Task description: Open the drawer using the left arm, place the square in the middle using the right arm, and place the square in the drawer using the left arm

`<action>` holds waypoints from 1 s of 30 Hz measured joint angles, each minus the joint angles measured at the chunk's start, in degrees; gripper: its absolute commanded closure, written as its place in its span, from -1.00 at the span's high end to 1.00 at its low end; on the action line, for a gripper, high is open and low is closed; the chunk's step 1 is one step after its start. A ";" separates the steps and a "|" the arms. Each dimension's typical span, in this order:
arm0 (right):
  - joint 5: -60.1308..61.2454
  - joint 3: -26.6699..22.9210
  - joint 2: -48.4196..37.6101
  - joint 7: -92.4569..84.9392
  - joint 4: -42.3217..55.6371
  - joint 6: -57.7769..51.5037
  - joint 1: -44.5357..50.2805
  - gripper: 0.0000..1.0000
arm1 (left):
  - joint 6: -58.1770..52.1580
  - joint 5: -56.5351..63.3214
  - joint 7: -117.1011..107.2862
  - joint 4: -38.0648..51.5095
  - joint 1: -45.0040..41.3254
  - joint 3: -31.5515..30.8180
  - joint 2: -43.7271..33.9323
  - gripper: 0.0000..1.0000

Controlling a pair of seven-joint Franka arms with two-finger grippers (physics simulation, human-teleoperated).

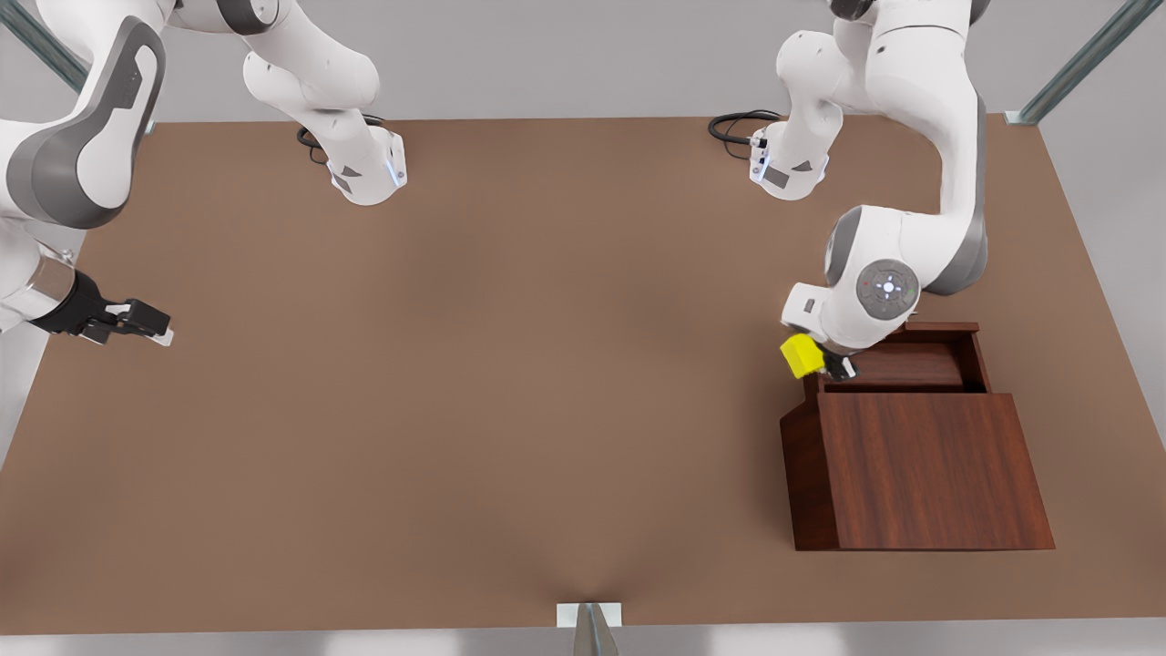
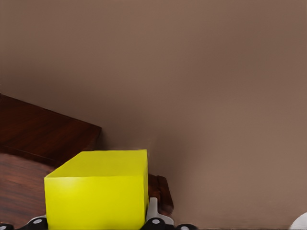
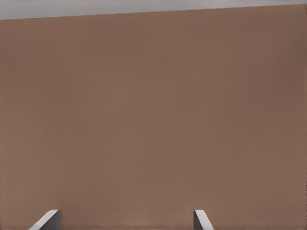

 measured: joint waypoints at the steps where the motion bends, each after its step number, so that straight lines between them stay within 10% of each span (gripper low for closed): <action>1: 0.02 0.05 0.00 0.00 -0.06 -0.01 0.12 1.00 | 0.01 -0.33 3.40 0.04 0.09 2.09 0.27 0.35; 9: 0.10 0.09 0.09 0.00 -0.06 0.08 0.59 1.00 | -0.26 -1.95 16.03 -0.92 0.34 10.42 3.27 0.47; 10: 0.10 0.10 0.09 0.00 -0.06 0.08 0.56 1.00 | -0.28 -2.03 16.03 -0.89 0.35 10.72 3.87 1.00; 17: 0.10 0.09 0.09 0.00 -0.06 0.08 0.40 1.00 | -2.14 -2.95 15.71 -0.73 1.16 10.95 4.99 1.00; 25: 0.10 0.09 0.27 0.00 0.12 0.17 0.15 1.00 | -6.30 -6.05 -51.73 12.83 0.15 8.41 0.60 1.00; 30: 0.10 0.09 0.61 0.00 0.38 0.17 0.15 1.00 | -5.68 -3.32 -62.97 19.82 19.77 -17.18 0.65 1.00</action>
